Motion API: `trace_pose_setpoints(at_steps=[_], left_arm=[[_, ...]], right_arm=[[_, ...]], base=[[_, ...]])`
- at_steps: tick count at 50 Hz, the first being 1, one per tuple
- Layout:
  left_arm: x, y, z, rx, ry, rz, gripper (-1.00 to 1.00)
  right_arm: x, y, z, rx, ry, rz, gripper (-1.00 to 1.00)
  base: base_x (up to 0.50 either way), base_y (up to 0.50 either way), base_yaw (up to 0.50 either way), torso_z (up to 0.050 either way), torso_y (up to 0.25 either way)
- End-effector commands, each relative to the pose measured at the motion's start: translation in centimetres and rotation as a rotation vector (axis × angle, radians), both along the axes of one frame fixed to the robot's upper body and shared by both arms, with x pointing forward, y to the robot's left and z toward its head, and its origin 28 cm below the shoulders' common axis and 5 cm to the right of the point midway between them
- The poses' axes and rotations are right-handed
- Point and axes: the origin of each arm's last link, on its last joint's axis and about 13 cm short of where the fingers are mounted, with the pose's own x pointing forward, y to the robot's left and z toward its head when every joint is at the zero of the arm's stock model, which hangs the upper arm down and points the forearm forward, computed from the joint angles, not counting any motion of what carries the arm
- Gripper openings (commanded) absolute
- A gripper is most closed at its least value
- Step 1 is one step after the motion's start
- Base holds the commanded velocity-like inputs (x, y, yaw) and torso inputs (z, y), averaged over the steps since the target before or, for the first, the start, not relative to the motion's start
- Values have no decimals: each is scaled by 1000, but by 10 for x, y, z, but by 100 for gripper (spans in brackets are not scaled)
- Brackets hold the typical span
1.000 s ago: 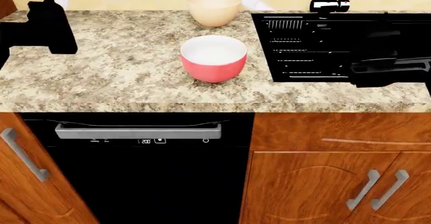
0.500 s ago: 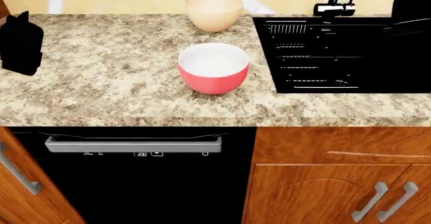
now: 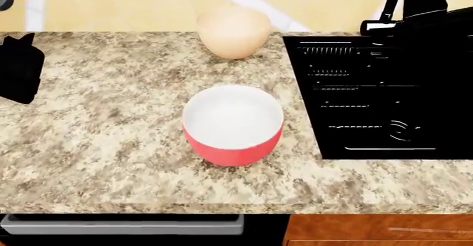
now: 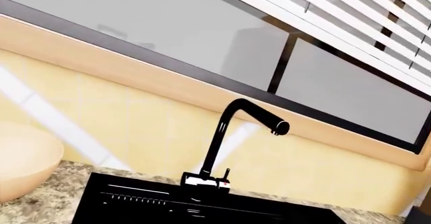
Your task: Stack the bowls in the sink.
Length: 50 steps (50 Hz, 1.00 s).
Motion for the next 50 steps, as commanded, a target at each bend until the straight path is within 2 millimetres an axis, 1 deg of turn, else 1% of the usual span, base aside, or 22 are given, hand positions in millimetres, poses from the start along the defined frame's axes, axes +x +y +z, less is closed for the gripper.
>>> trace_pose_setpoints(at_steps=[1,12,23,29,33,37,41,46,50], left_arm=[[0,-1,-1,-2,13,-25,100],[-1,-2,-2,-3,18,-27,100],[-3,0,-4,-2,25,-20,100],[-4,0,-4,-41,26,-20,100],[-9,-1,-2,-141,61,-60,100],[-17,-3,3,-247,63,-140,100],[-27,-4,6,-344,128,-218,100],[-37,-9,4,-364,242,-303,100],[-40,-15,0,-333,321,-362,100]], right_arm=[[4,3,-1,-1,9,24,100],[2,0,-4,11,20,13,100],[3,2,-6,-6,30,9,100],[4,4,-7,-35,39,5,100],[3,5,-6,-38,40,7,100],[4,6,-4,-34,41,12,100],[3,7,-3,-33,39,12,100],[3,6,-2,-35,39,9,100],[3,5,-4,-38,45,3,100]], base=[[500,-31,0,0,0],[500,-127,0,0,2],[481,-157,0,0,1],[0,0,0,0,2],[0,0,0,0,0],[0,0,0,0,0],[0,0,0,0,0],[0,0,0,0,0],[0,0,0,0,0]])
